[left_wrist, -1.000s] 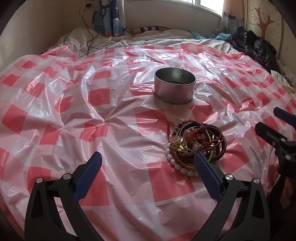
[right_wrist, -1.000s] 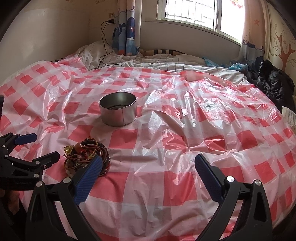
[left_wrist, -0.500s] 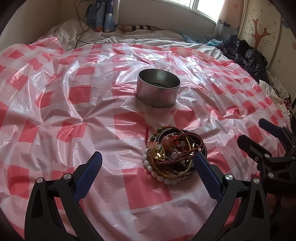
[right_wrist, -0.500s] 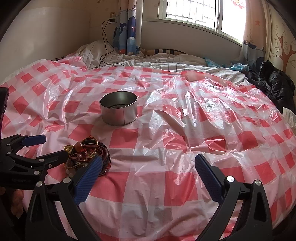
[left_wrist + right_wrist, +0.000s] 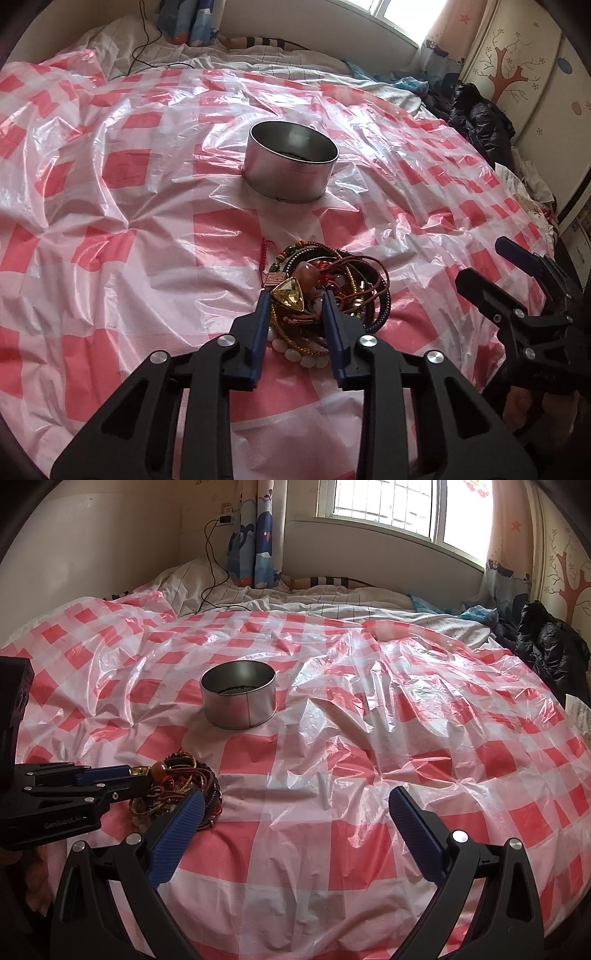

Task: Organize jewelry
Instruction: 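Close the left gripper on a piece of jewelry in the pile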

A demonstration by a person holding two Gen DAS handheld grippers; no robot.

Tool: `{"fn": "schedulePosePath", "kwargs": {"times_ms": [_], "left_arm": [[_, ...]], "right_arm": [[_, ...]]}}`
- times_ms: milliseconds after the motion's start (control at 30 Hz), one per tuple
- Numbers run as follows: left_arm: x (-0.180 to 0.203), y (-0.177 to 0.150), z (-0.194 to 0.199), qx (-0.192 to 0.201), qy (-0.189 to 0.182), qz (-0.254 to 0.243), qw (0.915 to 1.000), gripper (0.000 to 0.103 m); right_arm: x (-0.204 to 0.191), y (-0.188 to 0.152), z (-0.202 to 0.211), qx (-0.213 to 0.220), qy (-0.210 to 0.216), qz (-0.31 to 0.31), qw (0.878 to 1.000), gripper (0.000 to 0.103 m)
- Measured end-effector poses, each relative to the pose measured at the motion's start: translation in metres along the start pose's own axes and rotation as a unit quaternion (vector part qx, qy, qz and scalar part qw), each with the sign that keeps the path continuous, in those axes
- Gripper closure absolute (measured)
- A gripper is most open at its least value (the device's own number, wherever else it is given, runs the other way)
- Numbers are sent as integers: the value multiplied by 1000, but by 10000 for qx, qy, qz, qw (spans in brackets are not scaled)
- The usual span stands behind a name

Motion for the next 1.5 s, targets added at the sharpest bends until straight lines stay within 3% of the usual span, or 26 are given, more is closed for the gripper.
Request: {"fn": "schedulePosePath", "kwargs": {"times_ms": [200,367,533,600,667,700,967,1000,1033,1067,1100,1233,1400,1500], "left_arm": [[4,2,7,174,108,-196,9996,102],[-1,7,18,428,76,-117,9990,103],[-7,5,11,244,-101,107,9996,101],[-7,4,9,190,-164,195,9995,90],[-6,5,11,259,49,178,9995,41],[-5,5,13,362,161,137,9991,35],[5,8,-3,238,264,-134,9993,34],[7,8,-6,225,273,-161,9992,34],[8,7,-7,213,265,-169,9993,48],[8,6,-10,136,254,-169,9994,78],[7,5,-12,60,276,-181,9994,87],[3,5,-6,163,399,-173,9989,91],[-11,11,15,556,-105,291,9980,91],[-27,16,33,922,-176,618,9937,91]], "right_arm": [[0,0,0,-2,1,1,10000,7],[0,0,0,-6,3,5,10000,7],[0,0,0,-10,9,5,10000,7],[-1,1,0,-13,7,2,10000,7],[-1,1,0,-13,8,4,10000,7],[-1,1,0,-15,7,8,10000,7],[-4,-3,-1,-26,1,55,10000,7],[-4,-3,-1,-27,1,56,10000,7],[-4,-4,-1,-29,2,60,10000,7],[-4,-3,-2,-23,0,56,10000,7],[-4,-3,-2,-24,1,55,10000,7],[-4,-2,-2,-28,0,49,10000,7],[-6,-3,-2,-24,15,57,10000,7],[-9,-5,-1,-19,30,101,9999,7]]}}
Point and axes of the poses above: each gripper's, at about its wrist camera, not at the fingertips, and z roughly against the way its jaws point, x to its right, y to its top, the point moved 2 cm from there along -z, roughly the way its jaws point, and after that the axes turned 3 degrees about -z, right-handed, at the moved point
